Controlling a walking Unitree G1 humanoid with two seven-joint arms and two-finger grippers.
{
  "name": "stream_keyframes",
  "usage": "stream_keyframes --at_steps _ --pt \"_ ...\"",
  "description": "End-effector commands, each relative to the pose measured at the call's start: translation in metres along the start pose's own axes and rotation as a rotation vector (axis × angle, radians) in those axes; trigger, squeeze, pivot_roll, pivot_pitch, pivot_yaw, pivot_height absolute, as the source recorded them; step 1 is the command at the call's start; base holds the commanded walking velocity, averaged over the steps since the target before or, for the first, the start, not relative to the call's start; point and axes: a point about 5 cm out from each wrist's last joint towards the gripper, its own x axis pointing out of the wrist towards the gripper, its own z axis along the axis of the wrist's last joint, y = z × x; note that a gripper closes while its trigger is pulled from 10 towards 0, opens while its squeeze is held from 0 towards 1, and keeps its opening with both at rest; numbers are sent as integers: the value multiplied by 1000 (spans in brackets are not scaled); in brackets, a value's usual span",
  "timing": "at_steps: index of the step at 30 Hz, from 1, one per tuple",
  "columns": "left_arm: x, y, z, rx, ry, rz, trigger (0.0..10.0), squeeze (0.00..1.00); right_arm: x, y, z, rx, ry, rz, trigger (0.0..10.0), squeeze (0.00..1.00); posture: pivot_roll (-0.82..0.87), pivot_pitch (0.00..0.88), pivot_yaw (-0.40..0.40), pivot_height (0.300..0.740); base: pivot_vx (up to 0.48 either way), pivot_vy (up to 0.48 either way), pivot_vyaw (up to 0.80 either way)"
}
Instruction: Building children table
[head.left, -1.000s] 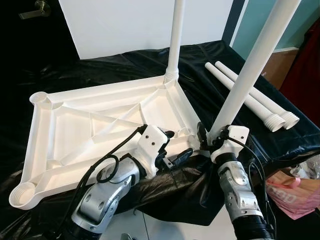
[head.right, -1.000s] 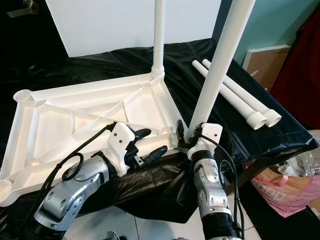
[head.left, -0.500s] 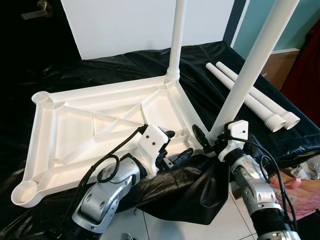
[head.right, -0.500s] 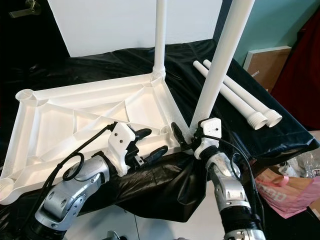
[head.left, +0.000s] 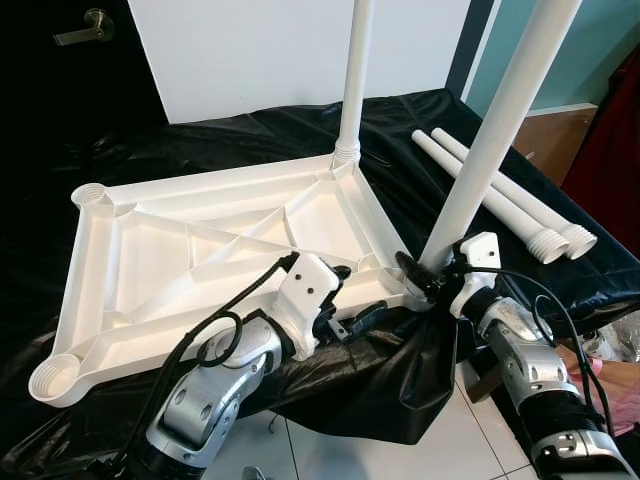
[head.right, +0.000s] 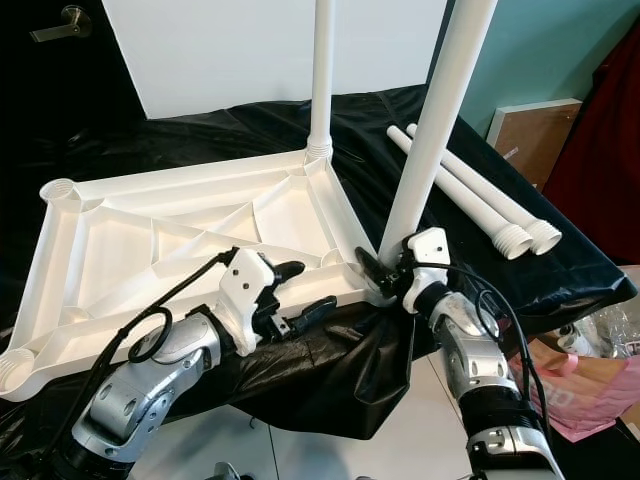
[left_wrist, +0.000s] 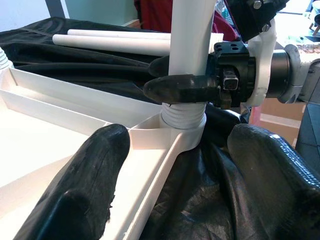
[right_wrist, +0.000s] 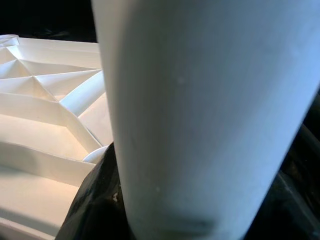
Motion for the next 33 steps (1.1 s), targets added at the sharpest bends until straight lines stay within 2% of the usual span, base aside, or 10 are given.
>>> stream_keyframes --at_steps 1,5,6,7,15,19,25,27,30,33 --pt "1 -3 -5 -3 19 -55 10000 0 -2 2 -7 18 25 20 0 0 -7 44 -10 740 0 0 0" --pt "1 -3 -5 -2 19 -54 10000 0 -3 -1 -12 9 49 4 0 0 -8 44 -10 740 0 0 0" --pt "1 -3 -5 -3 19 -53 10000 0 -3 -1 -14 24 51 -7 2588 0 -8 44 -10 740 0 0 0" --pt "1 -3 -5 -4 18 -54 10000 0 -3 -1 -15 23 55 -20 10000 0 -9 47 -11 740 0 0 0" --pt "1 -4 -5 -5 21 -56 10000 0 -1 4 -22 43 86 -120 10000 0 -11 51 -14 740 0 0 0" --pt "0 -4 -5 -7 22 -53 10000 0 2 12 -24 135 78 -310 10000 0 -15 57 -14 740 0 0 0" --pt "1 -4 -5 -9 20 -51 10000 0 4 20 -25 140 82 -459 10000 0 -16 59 -16 740 0 0 0" --pt "1 -4 -5 -11 19 -50 10000 0 4 25 -27 153 99 -591 10000 0 -17 62 -18 740 0 0 0" --pt "2 -4 -5 -11 21 -48 10000 0 4 29 -30 157 117 -691 10000 0 -17 63 -18 740 0 0 0" --pt "2 -3 -6 -11 21 -40 10000 0 6 37 -30 185 121 -721 10000 0 -16 63 -19 740 0 0 0"
